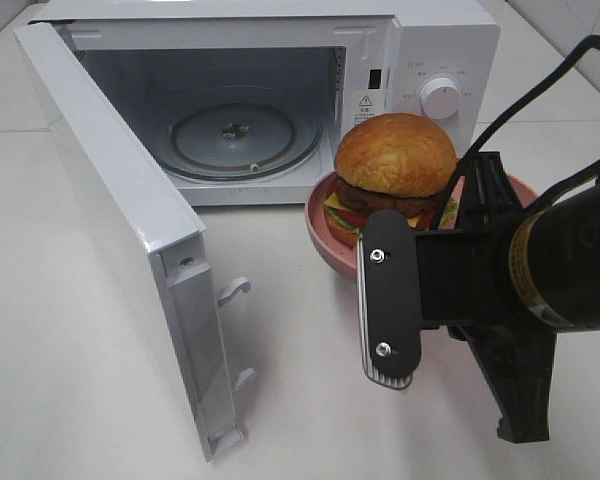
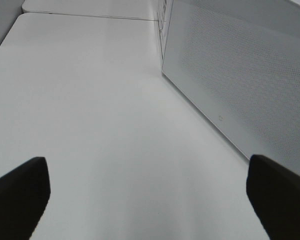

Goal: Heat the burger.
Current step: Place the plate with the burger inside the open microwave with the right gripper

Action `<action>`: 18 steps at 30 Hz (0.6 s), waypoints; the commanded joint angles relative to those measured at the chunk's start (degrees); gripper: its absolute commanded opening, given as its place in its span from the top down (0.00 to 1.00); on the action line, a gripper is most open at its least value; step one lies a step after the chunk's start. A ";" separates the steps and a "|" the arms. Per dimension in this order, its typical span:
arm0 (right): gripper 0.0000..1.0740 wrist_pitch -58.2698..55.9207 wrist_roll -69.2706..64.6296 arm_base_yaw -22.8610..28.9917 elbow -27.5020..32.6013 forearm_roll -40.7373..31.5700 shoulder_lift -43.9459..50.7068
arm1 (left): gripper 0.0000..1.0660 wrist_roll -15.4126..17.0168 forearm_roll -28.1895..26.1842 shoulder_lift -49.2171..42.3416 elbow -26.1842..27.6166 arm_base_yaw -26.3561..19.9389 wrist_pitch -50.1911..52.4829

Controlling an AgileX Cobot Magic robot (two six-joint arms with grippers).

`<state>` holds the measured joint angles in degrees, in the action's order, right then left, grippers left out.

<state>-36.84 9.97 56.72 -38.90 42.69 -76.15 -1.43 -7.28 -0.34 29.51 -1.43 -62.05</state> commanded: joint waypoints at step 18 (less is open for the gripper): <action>0.95 17.59 31.28 -13.41 -0.23 -7.68 0.63 | 0.06 -0.06 -0.17 -0.63 -0.06 0.00 0.97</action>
<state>-23.49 37.53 44.23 -38.79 34.95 -76.15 -1.43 -7.28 -0.34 29.51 -1.43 -62.05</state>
